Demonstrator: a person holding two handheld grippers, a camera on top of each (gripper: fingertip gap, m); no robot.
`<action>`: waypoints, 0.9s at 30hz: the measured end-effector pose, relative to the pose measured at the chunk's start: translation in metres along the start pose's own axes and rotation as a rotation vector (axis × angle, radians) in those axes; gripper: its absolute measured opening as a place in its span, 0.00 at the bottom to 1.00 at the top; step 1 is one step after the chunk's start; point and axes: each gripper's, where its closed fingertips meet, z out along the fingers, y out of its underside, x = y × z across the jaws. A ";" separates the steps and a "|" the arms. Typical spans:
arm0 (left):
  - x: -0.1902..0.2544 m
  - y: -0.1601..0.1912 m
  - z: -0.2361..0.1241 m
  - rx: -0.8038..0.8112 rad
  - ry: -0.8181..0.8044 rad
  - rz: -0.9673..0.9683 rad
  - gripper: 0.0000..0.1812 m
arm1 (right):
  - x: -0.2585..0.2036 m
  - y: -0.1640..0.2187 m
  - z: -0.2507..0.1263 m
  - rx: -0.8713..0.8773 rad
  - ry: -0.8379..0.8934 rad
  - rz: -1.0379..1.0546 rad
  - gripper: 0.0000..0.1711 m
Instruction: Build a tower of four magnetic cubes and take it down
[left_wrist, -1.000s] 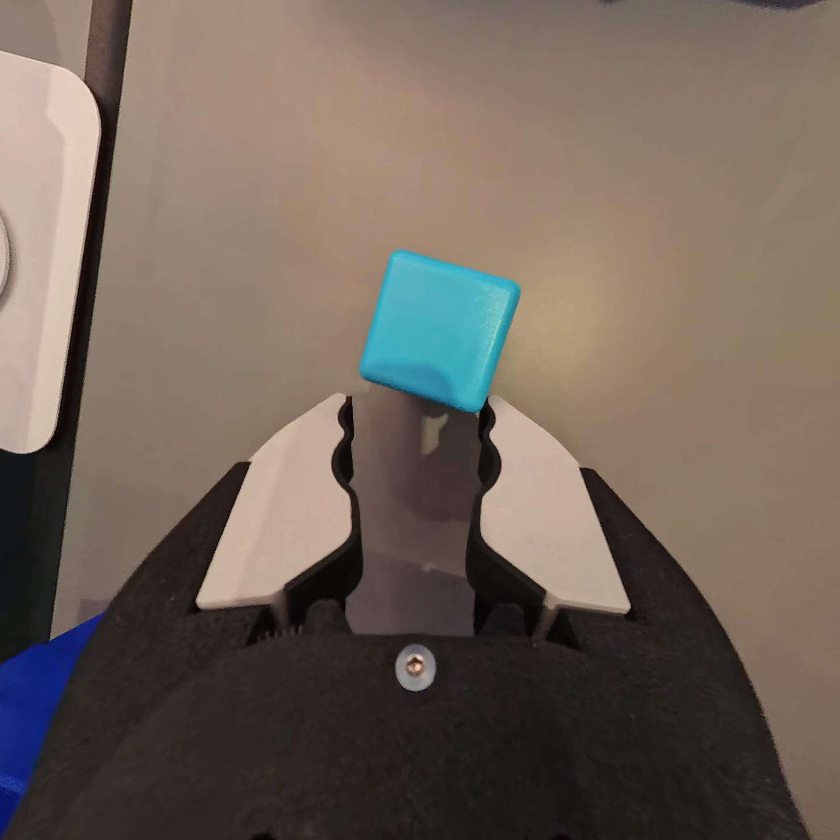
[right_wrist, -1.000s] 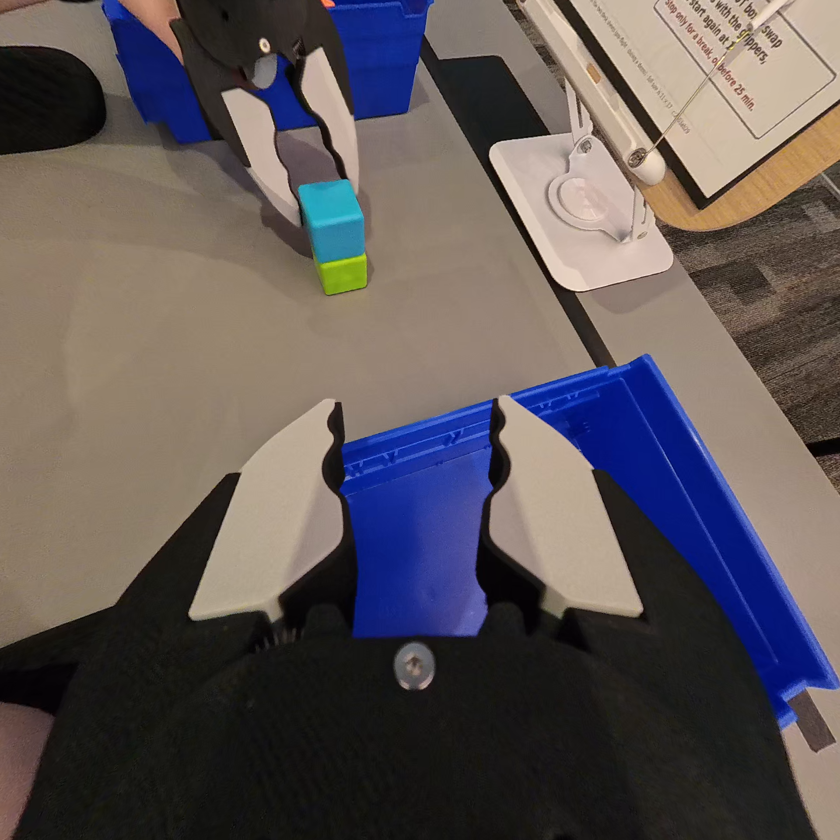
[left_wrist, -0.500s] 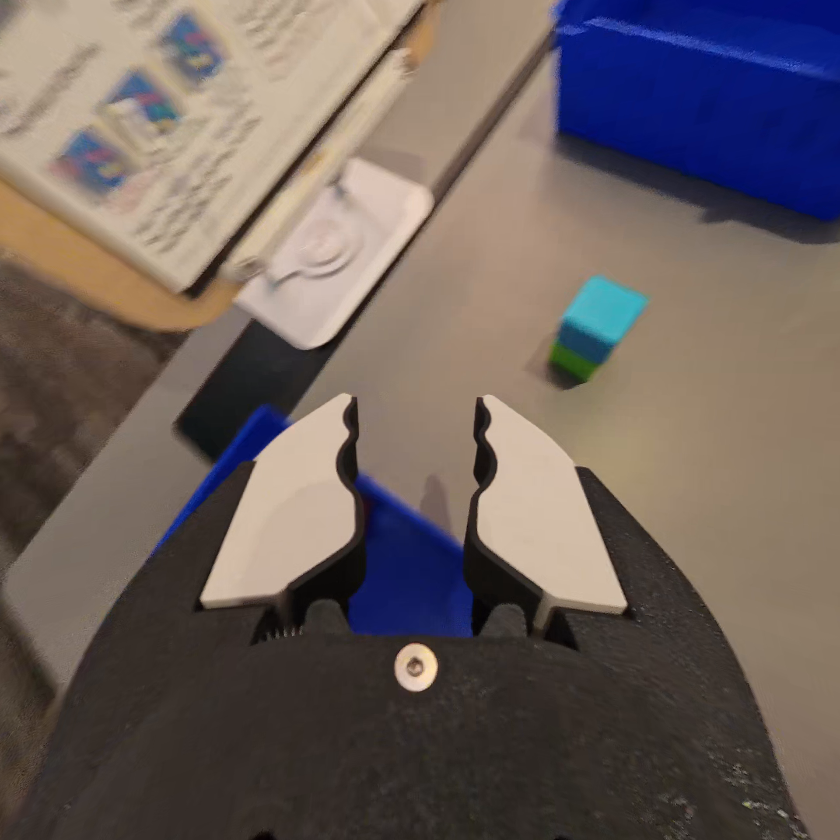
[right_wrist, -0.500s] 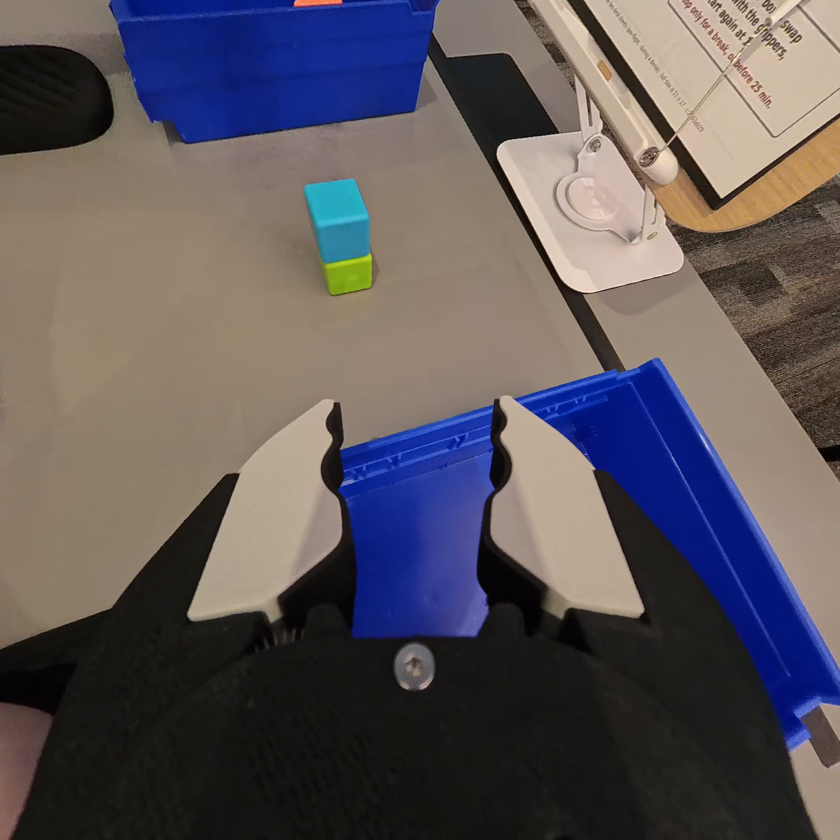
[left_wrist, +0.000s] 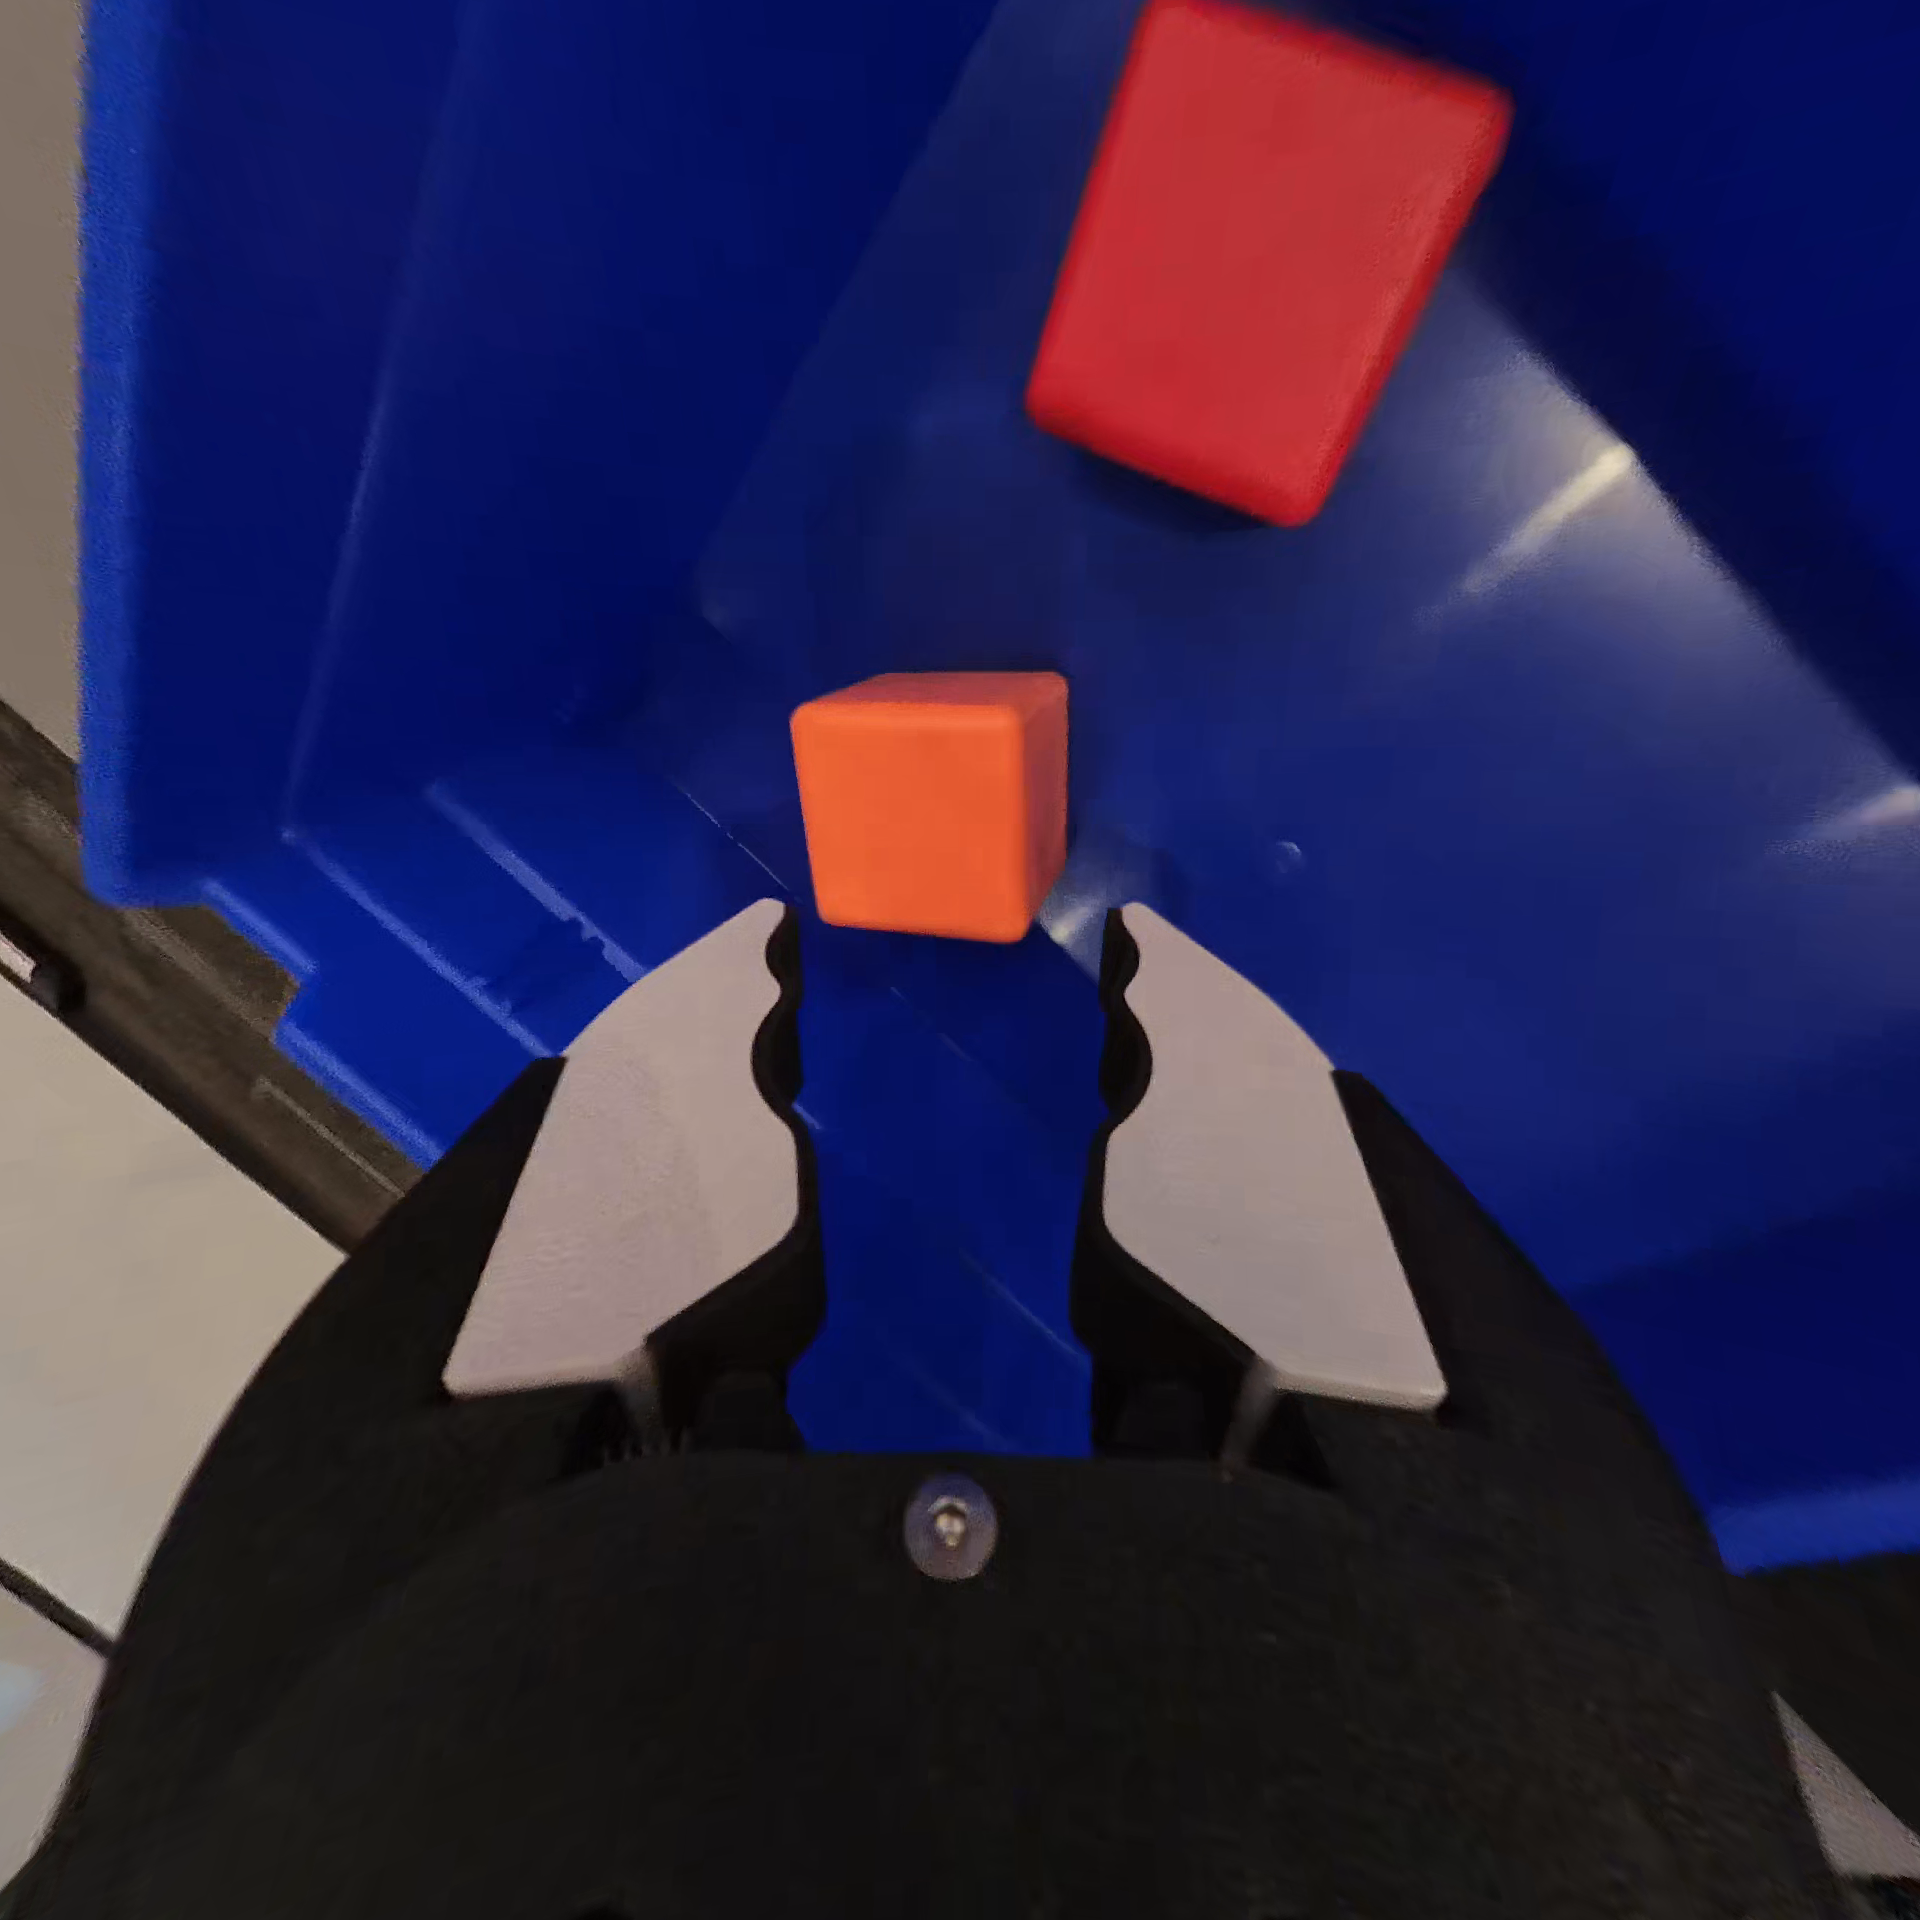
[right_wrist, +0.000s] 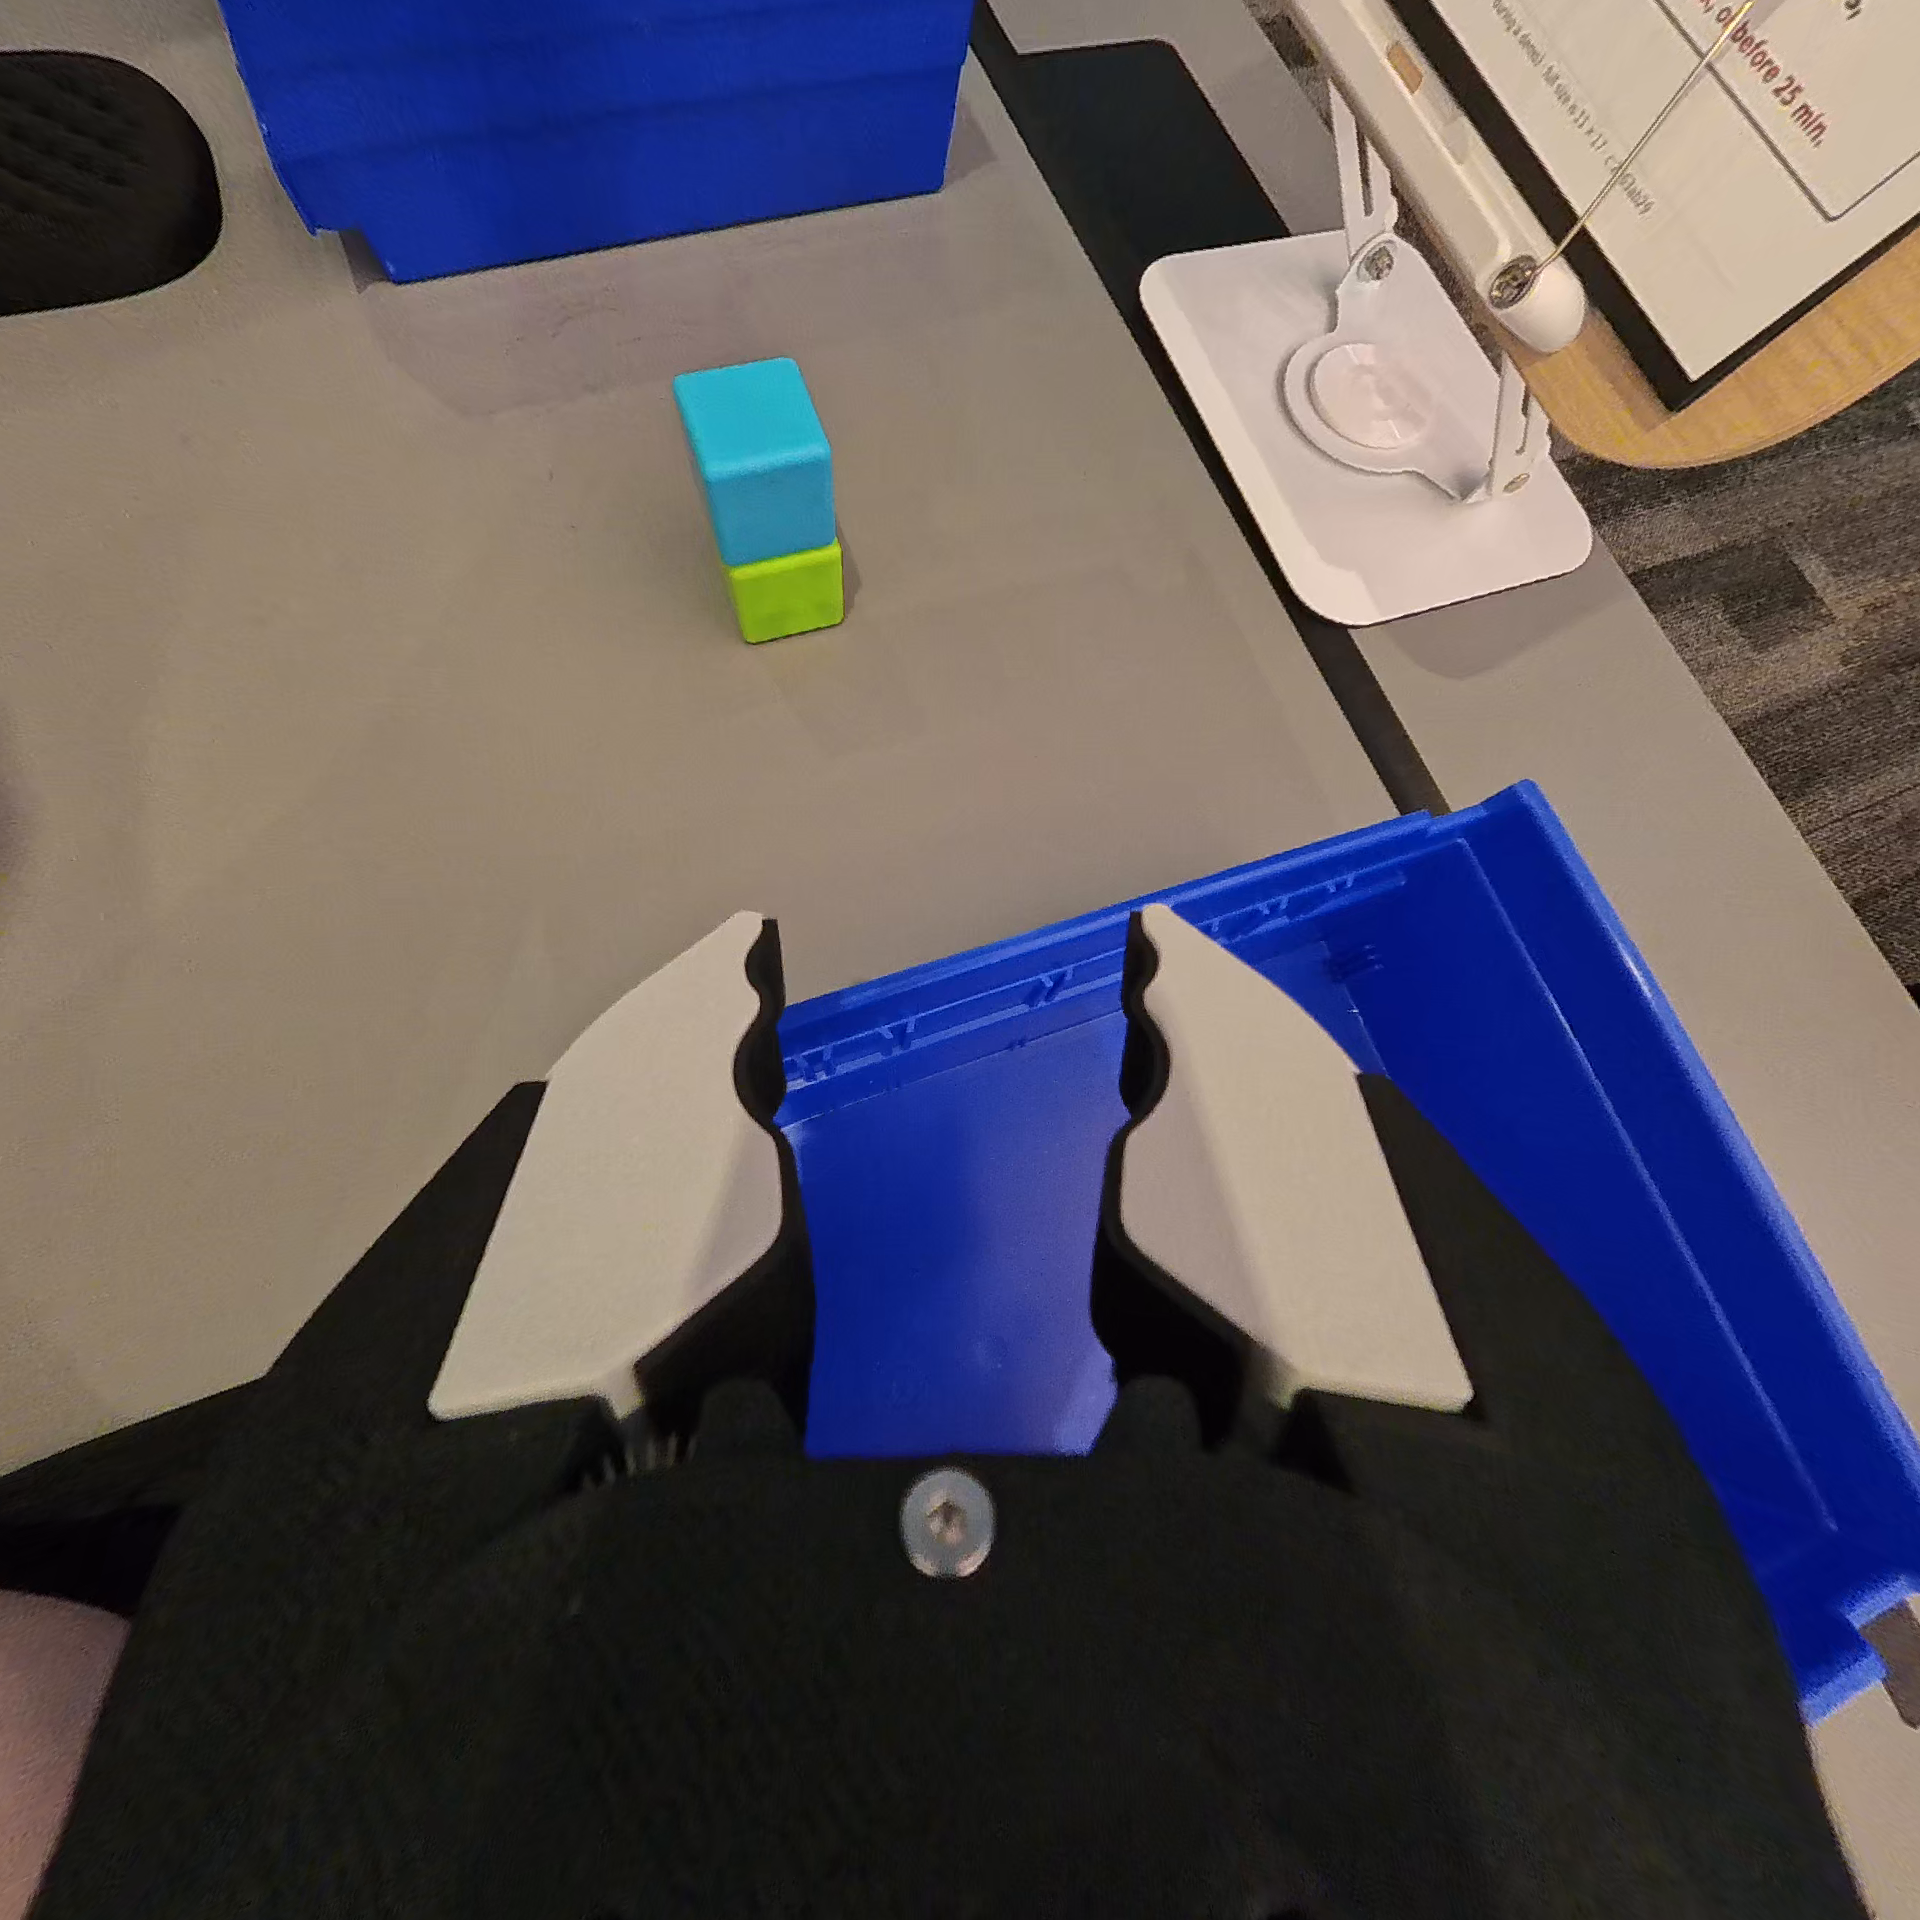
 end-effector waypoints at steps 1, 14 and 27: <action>0.000 -0.002 0.006 -0.001 0.015 -0.016 0.31 | 0.000 0.001 0.000 -0.001 -0.001 0.001 0.37; -0.010 -0.014 -0.006 0.043 -0.049 -0.033 0.26 | 0.000 0.004 0.001 -0.001 -0.016 0.015 0.37; 0.167 -0.173 -0.178 0.500 0.114 0.396 0.26 | -0.001 0.009 0.007 -0.026 -0.030 0.019 0.37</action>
